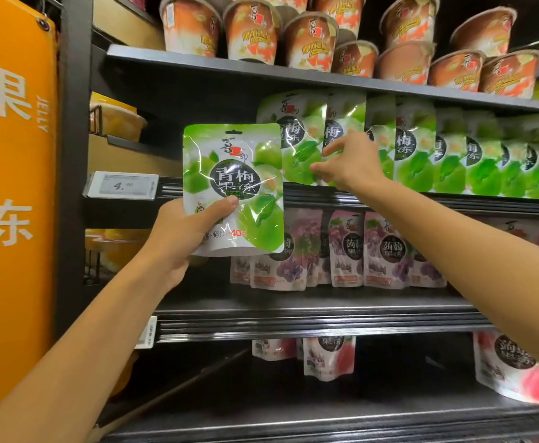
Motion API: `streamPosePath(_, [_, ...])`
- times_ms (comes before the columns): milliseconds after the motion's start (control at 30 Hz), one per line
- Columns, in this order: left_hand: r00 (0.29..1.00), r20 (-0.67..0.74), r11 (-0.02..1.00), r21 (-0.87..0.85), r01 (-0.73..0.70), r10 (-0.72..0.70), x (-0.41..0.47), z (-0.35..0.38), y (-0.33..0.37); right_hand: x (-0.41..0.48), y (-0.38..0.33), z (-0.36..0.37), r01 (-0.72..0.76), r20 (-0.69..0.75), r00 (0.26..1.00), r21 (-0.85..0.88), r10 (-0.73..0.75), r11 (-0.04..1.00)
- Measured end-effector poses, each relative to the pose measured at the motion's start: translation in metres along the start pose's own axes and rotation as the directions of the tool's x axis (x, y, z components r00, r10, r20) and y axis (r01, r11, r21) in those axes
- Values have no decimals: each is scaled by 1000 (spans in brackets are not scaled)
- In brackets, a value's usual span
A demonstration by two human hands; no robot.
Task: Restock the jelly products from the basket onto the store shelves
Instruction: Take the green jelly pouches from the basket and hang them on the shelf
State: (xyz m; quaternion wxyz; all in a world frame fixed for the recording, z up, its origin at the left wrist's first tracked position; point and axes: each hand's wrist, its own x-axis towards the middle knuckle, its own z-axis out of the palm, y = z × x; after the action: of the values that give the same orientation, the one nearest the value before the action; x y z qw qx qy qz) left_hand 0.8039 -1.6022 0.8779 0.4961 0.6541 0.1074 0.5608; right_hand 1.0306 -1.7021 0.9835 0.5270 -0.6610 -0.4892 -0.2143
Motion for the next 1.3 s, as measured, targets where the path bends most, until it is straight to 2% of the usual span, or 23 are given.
streamPosePath(100, [1000,-3,1000,2,2,-2,3,2,-1,-6,-1,-2,56,-31,998,-38,-57,998])
streamPosePath(167, [1000,8,1000,12,6,-7,4,3,-1,-14,-5,-5,176,-127,973,-123,-192,977])
streamPosePath(200, [1000,14,1000,17,4,-4,5,3,0,-19,-9,-6,241,-127,959,-97,-252,966])
streamPosePath(233, [1000,18,1000,17,-5,4,6,4,0,-24,-12,-7,265,-63,962,8,-264,964])
streamPosePath(267, [1000,20,1000,11,-15,15,7,6,2,-30,-18,-8,217,80,969,159,-232,963])
streamPosePath(300, [999,25,1000,1,-25,25,9,7,3,-35,-23,-8,96,263,949,292,-176,952])
streamPosePath(367, [998,43,999,-25,-41,42,12,11,7,-45,-28,-4,-128,533,842,342,-80,931])
streamPosePath(433, [997,54,998,-43,-54,56,16,17,12,-51,-31,3,-185,576,815,373,-71,909])
streamPosePath(567, [997,11,997,-10,-79,79,21,23,25,-53,-38,7,-243,425,905,515,1,822])
streamPosePath(633, [983,-120,985,115,-125,139,23,24,32,-48,-40,5,-253,371,928,543,41,801])
streamPosePath(667, [956,-180,953,239,-187,232,22,23,33,-45,-41,3,-242,347,937,554,44,796])
streamPosePath(700, [916,-179,883,383,-271,359,19,23,33,-43,-43,1,-233,321,946,562,50,793])
streamPosePath(767, [828,-22,675,592,-440,560,11,25,32,-37,-47,0,-206,256,964,567,68,797])
streamPosePath(833, [776,134,505,688,-521,617,6,29,28,-31,-53,1,-197,203,975,580,94,791])
streamPosePath(933, [768,195,361,795,-488,610,10,31,26,-19,-62,11,-209,189,975,577,120,789])
streamPosePath(1033, [812,223,371,802,-467,539,19,30,25,-12,-69,29,-205,117,979,543,169,814])
streamPosePath(1067, [818,247,323,829,-456,520,22,29,24,-11,-72,35,-189,83,982,510,170,839])
streamPosePath(1133, [820,282,160,899,-407,499,27,28,19,-10,-77,46,-149,-3,985,461,170,875])
streamPosePath(1167, [827,282,117,917,-382,487,29,28,17,-9,-80,49,-126,-45,986,446,163,886])
streamPosePath(1300, [872,244,121,939,-322,424,39,30,7,-8,-86,56,-7,-115,992,379,55,925])
